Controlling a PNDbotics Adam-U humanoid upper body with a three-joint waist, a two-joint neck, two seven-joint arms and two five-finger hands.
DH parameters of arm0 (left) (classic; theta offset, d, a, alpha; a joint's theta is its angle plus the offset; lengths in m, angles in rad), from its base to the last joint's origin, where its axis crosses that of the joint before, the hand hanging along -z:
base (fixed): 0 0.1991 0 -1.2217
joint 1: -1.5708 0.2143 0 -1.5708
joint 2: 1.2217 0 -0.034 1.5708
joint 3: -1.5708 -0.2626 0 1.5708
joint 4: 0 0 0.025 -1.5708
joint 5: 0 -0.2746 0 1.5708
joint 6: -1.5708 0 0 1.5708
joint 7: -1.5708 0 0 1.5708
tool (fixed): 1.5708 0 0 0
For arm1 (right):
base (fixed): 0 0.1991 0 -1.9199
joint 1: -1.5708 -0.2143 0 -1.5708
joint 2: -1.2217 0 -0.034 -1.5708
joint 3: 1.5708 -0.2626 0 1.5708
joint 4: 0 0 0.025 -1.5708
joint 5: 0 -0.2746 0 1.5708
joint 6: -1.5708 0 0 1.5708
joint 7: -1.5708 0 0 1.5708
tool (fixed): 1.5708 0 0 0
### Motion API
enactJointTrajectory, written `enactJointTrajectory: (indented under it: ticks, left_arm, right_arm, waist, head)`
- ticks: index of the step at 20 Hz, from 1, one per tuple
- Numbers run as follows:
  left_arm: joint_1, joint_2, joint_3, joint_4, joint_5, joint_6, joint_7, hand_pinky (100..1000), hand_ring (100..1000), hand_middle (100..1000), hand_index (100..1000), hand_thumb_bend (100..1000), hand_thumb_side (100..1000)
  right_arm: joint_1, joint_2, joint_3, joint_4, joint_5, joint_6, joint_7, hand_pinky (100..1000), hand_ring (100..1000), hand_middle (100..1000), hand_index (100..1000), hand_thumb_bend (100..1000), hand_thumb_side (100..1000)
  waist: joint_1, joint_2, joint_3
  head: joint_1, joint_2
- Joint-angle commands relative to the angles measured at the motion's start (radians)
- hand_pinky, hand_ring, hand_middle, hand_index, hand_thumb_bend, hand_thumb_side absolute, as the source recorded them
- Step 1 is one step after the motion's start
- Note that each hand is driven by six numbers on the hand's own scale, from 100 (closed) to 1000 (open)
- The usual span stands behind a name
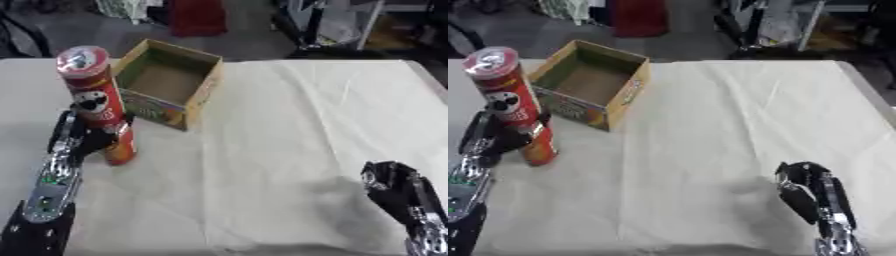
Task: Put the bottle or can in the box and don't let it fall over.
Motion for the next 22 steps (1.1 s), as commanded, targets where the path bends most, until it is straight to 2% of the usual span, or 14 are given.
enactJointTrajectory:
  ticks: [1,4,8,13,15,17,18,19,20,21,22]
  left_arm:
    - [-0.08,0.083,0.001,-0.039,0.033,0.021,0.042,939,888,435,607,218,100]
    - [-0.196,0.136,-0.001,0.036,0.094,0.057,0.09,934,883,435,606,231,100]
    - [-0.339,0.18,-0.036,0.221,0.135,0.076,0.125,930,883,451,621,264,100]
    - [-0.476,0.175,-0.087,0.458,0.076,0.028,0.068,932,895,472,642,313,100]
    - [-0.515,0.159,-0.097,0.531,0.036,0.005,0.042,933,903,489,660,360,100]
    - [-0.543,0.15,-0.104,0.596,-0.023,-0.015,0.03,933,908,506,677,428,153]
    - [-0.551,0.146,-0.106,0.622,-0.055,-0.024,0.029,937,922,554,723,518,243]
    - [-0.557,0.142,-0.108,0.643,-0.085,-0.034,0.028,940,932,588,750,567,287]
    - [-0.56,0.139,-0.11,0.658,-0.114,-0.044,0.027,948,955,673,806,665,386]
    - [-0.561,0.138,-0.114,0.669,-0.146,-0.051,0.024,952,966,721,837,699,420]
    - [-0.559,0.137,-0.116,0.677,-0.176,-0.056,0.02,957,988,815,908,759,520]
  right_arm:
    - [-0.008,-0.016,0.003,-0.008,-0.005,0.002,0.001,719,616,570,460,100,252]
    - [-0.006,-0.017,0.006,-0.007,-0.004,0.002,0.005,719,616,571,460,100,254]
    - [-0.007,-0.016,0.012,-0.006,-0.004,0.001,0.012,720,617,571,461,100,258]
    - [-0.01,-0.014,0.022,-0.004,-0.006,0.0,0.023,720,617,572,461,100,261]
    - [-0.013,-0.011,0.027,-0.004,-0.006,-0.001,0.028,720,617,572,461,100,261]
    - [-0.017,-0.008,0.028,-0.004,-0.007,-0.002,0.031,720,617,572,461,100,262]
    - [-0.018,-0.007,0.029,-0.004,-0.008,-0.002,0.031,720,617,572,460,100,262]
    - [-0.018,-0.006,0.029,-0.004,-0.008,-0.002,0.031,720,618,572,460,100,263]
    - [-0.019,-0.006,0.029,-0.004,-0.008,-0.002,0.032,720,618,572,460,100,263]
    - [-0.019,-0.006,0.03,-0.004,-0.008,-0.002,0.032,720,618,572,459,100,263]
    - [-0.019,-0.006,0.03,-0.004,-0.008,-0.002,0.033,721,618,572,459,100,263]
  waist:
    - [0.003,-0.013,-0.004]
    - [0.003,-0.016,-0.012]
    - [0.002,-0.016,-0.031]
    - [0.001,-0.013,-0.057]
    - [-0.003,-0.011,-0.069]
    - [-0.005,-0.01,-0.078]
    - [-0.006,-0.009,-0.081]
    - [-0.006,-0.009,-0.082]
    - [-0.006,-0.009,-0.083]
    - [-0.006,-0.009,-0.082]
    - [-0.006,-0.009,-0.081]
  head:
    - [0.005,0.006]
    - [0.01,0.006]
    - [0.02,0.006]
    - [0.036,0.006]
    - [0.044,0.006]
    - [0.048,0.006]
    - [0.049,0.006]
    - [0.05,0.006]
    - [0.049,0.006]
    - [0.048,0.006]
    - [0.047,0.006]
